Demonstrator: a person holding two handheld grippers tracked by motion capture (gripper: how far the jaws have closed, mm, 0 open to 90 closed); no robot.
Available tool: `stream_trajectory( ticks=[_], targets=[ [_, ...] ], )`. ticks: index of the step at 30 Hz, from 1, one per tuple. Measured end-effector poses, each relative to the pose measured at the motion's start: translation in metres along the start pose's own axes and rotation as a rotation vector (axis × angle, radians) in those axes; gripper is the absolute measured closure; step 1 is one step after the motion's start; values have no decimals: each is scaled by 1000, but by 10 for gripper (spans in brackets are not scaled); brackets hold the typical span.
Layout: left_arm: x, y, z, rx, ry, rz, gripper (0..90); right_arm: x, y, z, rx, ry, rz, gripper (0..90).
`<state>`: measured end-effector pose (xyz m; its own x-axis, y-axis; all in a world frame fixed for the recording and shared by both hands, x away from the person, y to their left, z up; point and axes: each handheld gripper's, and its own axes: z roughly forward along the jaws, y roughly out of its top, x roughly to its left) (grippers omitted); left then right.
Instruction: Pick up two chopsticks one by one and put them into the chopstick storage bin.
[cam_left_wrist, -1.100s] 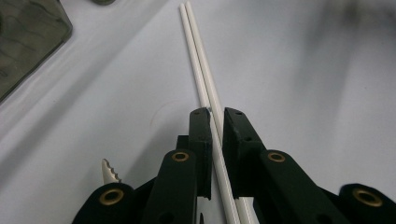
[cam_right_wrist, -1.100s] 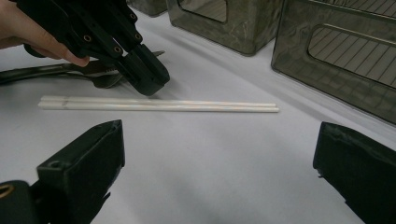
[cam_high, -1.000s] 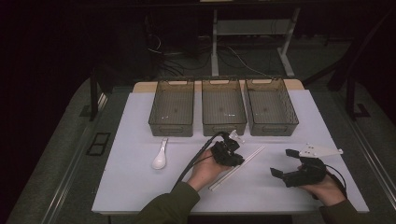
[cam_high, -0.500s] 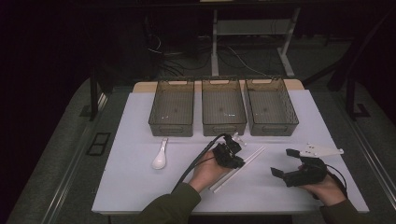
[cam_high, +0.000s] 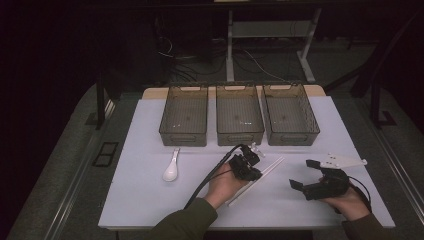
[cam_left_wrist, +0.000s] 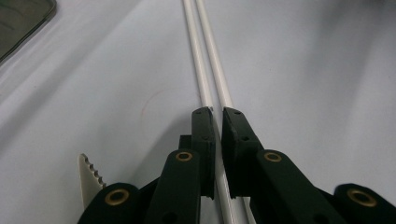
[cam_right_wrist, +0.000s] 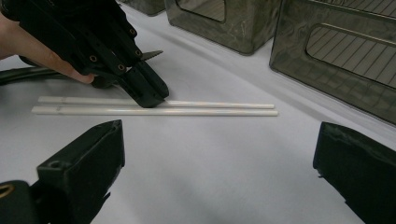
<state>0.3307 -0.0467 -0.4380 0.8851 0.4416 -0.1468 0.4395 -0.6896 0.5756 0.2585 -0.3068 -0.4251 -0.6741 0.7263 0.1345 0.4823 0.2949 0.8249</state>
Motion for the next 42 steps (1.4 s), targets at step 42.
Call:
stream_trajectory(
  ticks=[42],
  targets=[
    [-8, -5, -4, 14, 37, -31, 846, -1, 1, 0, -4, -2, 6, 20]
  ],
)
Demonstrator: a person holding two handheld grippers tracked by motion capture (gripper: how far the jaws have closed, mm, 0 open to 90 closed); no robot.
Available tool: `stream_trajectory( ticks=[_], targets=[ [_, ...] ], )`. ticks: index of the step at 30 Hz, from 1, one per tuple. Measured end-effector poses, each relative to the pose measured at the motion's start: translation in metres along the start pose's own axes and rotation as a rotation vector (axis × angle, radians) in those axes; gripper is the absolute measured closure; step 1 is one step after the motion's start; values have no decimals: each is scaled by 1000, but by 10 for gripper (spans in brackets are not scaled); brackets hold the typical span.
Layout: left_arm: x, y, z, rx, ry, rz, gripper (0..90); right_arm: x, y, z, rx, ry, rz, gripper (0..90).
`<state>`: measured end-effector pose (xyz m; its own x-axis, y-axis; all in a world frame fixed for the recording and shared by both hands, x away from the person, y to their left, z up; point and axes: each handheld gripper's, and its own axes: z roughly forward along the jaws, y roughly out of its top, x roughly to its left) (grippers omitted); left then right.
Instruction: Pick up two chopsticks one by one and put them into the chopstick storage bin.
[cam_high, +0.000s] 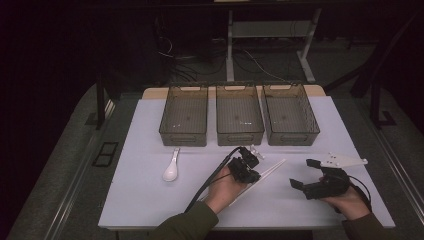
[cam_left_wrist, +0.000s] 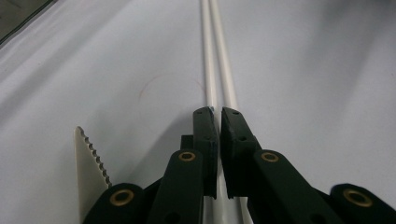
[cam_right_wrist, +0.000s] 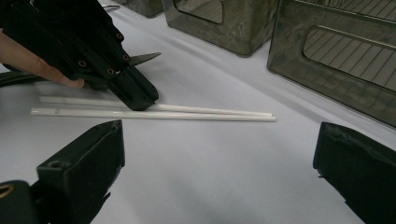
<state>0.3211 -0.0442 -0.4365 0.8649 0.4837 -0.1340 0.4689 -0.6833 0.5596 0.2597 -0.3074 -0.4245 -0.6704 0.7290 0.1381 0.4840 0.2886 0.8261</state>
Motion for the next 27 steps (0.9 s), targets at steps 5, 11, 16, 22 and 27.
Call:
stream_trajectory(
  ticks=[5, 11, 16, 22, 27],
  targets=[
    [0, 0, -1, -15, -2, -7, 846, -1, 0, 0, -3, 1, 1, 20],
    [3, 2, -7, -39, -20, -24, 846, -1, 0, -1, -5, -1, 6, 20],
    [6, 3, -17, -70, -39, -43, 846, 0, 0, 0, -2, 2, 1, 20],
    [7, 4, -24, -112, -58, -59, 846, 2, -2, 4, 11, 9, -5, 20],
    [10, 6, -32, -124, -72, -56, 846, 2, -3, 6, 13, 10, -8, 20]
  ],
)
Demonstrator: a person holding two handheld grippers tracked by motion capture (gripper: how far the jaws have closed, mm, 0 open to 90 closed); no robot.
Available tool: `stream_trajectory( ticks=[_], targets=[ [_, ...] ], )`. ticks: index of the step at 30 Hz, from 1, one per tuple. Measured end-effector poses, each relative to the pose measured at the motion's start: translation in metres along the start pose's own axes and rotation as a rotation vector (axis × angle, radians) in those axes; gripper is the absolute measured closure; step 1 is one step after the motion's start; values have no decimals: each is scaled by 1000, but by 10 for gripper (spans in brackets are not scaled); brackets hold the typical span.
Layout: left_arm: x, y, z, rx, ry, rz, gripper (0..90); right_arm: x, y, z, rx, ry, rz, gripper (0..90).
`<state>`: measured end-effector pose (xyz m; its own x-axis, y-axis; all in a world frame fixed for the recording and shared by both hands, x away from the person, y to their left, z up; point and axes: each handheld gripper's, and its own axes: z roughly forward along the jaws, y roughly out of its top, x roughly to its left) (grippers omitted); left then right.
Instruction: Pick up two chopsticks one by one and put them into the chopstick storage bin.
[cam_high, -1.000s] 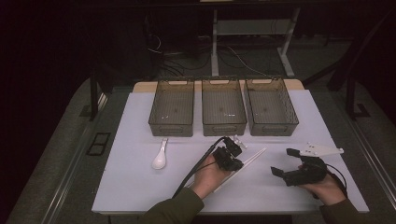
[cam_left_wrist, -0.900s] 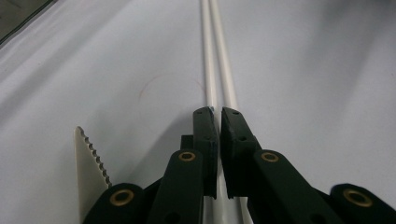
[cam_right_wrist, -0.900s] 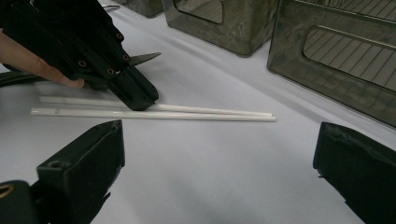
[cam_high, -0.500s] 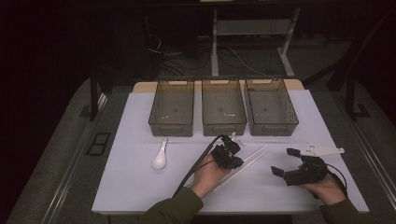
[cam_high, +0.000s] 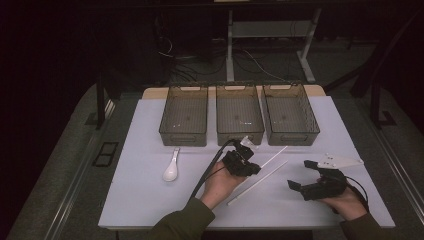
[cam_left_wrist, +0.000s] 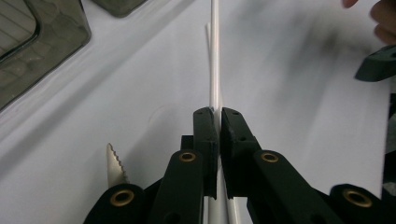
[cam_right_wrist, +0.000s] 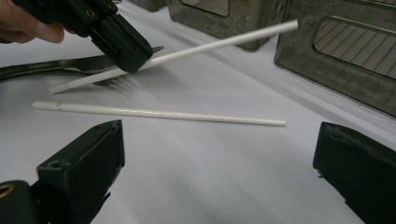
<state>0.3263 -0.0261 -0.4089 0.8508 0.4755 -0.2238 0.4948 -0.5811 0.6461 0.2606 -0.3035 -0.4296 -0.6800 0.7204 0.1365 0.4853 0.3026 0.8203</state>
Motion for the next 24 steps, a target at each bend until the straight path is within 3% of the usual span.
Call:
stream_trajectory(
  ticks=[14, 24],
  targets=[
    [4, 8, -24, -76, -30, -16, 846, 0, 0, 0, 9, 2, 19, 20],
    [7, 14, -47, -141, -35, -23, 848, 1, 0, 2, 1, 4, 4, 20]
  ],
)
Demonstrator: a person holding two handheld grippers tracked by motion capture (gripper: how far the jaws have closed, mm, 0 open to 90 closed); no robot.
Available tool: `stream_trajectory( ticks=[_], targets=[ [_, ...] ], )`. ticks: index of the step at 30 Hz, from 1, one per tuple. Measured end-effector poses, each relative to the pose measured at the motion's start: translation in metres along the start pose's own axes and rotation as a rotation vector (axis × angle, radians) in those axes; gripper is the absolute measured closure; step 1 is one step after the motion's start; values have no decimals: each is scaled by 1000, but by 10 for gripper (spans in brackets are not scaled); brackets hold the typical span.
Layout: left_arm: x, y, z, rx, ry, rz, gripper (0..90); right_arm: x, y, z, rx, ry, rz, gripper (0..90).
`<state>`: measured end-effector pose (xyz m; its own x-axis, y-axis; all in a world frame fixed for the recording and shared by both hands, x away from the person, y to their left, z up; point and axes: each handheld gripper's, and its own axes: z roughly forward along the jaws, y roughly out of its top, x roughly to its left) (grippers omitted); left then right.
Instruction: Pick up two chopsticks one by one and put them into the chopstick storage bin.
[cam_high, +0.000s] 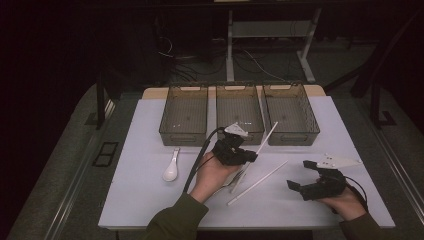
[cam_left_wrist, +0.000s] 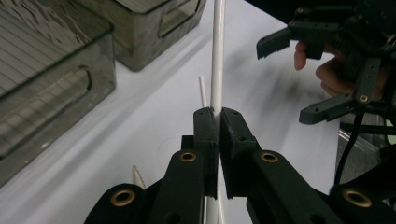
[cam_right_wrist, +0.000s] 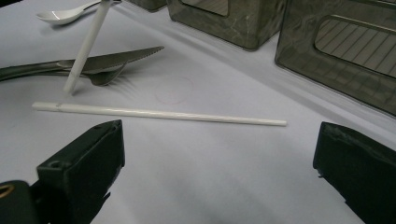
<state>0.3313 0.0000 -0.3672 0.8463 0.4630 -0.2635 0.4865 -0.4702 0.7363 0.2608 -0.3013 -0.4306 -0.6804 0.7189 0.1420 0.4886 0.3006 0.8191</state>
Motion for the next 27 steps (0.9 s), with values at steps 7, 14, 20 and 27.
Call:
stream_trajectory(
  ticks=[7, 14, 20, 27],
  targets=[
    [6, 9, -19, -53, 8, 10, 848, 4, -1, 5, -5, 2, 3, 20],
    [21, 20, -48, -114, 23, 38, 848, 7, -1, 13, -3, 11, -8, 20],
    [33, 28, -76, -131, 57, 67, 847, 6, -2, 12, -4, 7, -11, 20],
    [47, 32, -100, -140, 70, 111, 847, 5, -3, 11, -7, 7, -11, 20]
  ],
)
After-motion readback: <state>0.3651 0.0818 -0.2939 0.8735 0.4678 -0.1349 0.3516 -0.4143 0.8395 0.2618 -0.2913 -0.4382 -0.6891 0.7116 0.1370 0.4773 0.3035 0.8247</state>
